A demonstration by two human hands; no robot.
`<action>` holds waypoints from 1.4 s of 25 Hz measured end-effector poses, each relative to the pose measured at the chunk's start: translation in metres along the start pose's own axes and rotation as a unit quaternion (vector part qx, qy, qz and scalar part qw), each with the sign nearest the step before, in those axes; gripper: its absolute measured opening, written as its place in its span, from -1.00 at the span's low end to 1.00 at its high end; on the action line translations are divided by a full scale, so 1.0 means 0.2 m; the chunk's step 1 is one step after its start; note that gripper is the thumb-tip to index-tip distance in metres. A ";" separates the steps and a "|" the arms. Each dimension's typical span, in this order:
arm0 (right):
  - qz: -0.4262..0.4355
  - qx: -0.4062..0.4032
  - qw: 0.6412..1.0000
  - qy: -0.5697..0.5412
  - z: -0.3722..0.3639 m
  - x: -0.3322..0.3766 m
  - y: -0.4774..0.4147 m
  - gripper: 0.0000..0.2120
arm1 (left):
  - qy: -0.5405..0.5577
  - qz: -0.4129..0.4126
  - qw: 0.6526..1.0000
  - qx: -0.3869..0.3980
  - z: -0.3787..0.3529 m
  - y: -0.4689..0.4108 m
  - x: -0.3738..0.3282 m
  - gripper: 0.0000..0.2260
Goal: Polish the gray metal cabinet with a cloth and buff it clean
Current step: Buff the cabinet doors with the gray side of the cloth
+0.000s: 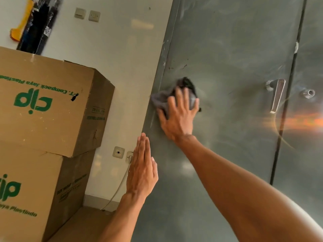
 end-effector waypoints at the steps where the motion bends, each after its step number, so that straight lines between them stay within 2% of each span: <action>1: 0.083 0.024 0.996 -0.015 -0.04 0.13 0.08 -0.63 | 0.003 0.012 1.000 -0.002 -0.01 0.00 0.00 -0.43; 3: 0.205 0.061 0.976 -0.027 -0.08 0.25 0.31 -0.69 | 0.019 0.033 0.999 0.000 -0.01 0.00 0.01 -0.45; 5: 0.201 0.048 0.978 -0.019 -0.02 0.10 0.44 -0.73 | 0.029 0.013 0.999 0.016 -0.02 -0.01 0.00 -0.47; 7: 0.123 0.009 0.992 -0.005 0.08 -0.19 0.43 -0.71 | 0.028 -0.024 0.999 0.035 -0.02 -0.04 -0.03 -0.47; 9: -0.006 -0.007 1.000 0.015 0.14 -0.45 0.31 -0.66 | 0.032 -0.034 0.998 0.043 -0.02 -0.08 -0.04 -0.46; 11: -0.103 0.012 0.994 0.028 0.11 -0.49 0.13 -0.50 | 0.027 -0.021 0.999 0.040 -0.02 -0.10 -0.05 -0.45; 12: -0.092 0.039 0.994 0.043 0.07 -0.40 0.07 -0.40 | 0.025 -0.006 0.999 0.031 -0.03 -0.11 -0.06 -0.44; 15: 0.055 0.114 0.989 0.081 -0.04 -0.09 0.18 -0.30 | 0.028 0.054 0.998 -0.013 -0.05 -0.10 -0.11 -0.44; 17: 0.100 0.133 0.981 0.096 -0.03 -0.13 0.39 -0.34 | 0.017 0.071 0.997 -0.036 -0.06 -0.10 -0.18 -0.45; 18: 0.095 0.129 0.982 0.098 0.01 -0.24 0.49 -0.35 | 0.000 0.074 0.996 -0.039 -0.07 -0.11 -0.21 -0.45; 20: 0.032 0.125 0.985 0.111 0.12 -0.54 0.63 -0.36 | -0.022 0.065 0.997 -0.030 -0.09 -0.14 -0.27 -0.43; 21: -0.027 0.112 0.987 0.113 0.18 -0.72 0.63 -0.37 | -0.027 0.050 0.998 -0.019 -0.11 -0.16 -0.30 -0.43; 24: -0.228 0.061 0.969 0.073 0.30 -1.09 0.40 -0.45 | -0.044 -0.008 0.999 0.010 -0.19 -0.20 -0.50 -0.44; 25: -0.248 0.066 0.965 0.060 0.29 -1.10 0.29 -0.46 | -0.052 -0.019 0.998 0.013 -0.21 -0.20 -0.56 -0.44; 26: -0.217 0.079 0.971 0.062 0.27 -1.04 0.21 -0.45 | -0.057 -0.029 0.998 0.012 -0.23 -0.20 -0.62 -0.45; 28: -0.063 0.090 0.992 0.067 0.23 -0.84 0.23 -0.41 | -0.062 -0.050 0.997 0.005 -0.27 -0.19 -0.70 -0.49; 30: 0.061 0.115 0.987 0.091 0.21 -0.78 0.54 -0.38 | -0.066 -0.094 0.993 -0.004 -0.32 -0.14 -0.76 -0.60; 32: 0.081 0.103 0.985 0.109 0.29 -1.00 0.82 -0.41 | -0.071 -0.153 0.986 -0.004 -0.38 -0.07 -0.86 -0.69; 35: 0.024 0.079 0.989 0.124 0.44 -1.40 0.80 -0.43 | -0.072 -0.160 0.984 -0.022 -0.43 -0.08 -0.98 -0.60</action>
Point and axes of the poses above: each hand's wrist, its own y-axis away from the middle knuckle, its own z-axis out of the back of the hand, x = y × z, the point moved 9 cm from there along -y, towards the middle knuckle, and after that the axes turned 3 degrees about -x, right-handed, at the moved point
